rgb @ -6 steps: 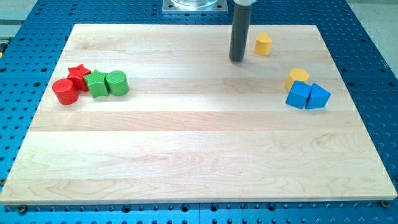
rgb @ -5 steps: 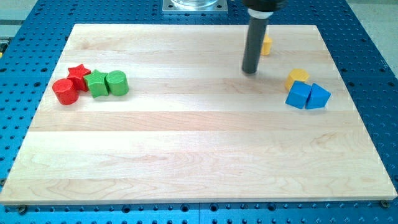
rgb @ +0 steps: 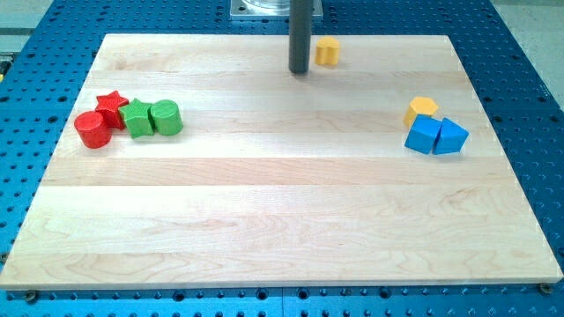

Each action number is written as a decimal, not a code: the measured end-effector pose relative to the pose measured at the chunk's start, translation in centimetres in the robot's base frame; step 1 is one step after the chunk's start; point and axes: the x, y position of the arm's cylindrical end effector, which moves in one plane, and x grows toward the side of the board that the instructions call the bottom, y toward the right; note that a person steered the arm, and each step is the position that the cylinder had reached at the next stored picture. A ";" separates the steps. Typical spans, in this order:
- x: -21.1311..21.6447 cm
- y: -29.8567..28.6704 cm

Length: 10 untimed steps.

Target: Place your heart at the top left of the board

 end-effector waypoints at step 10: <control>-3.3 -15.4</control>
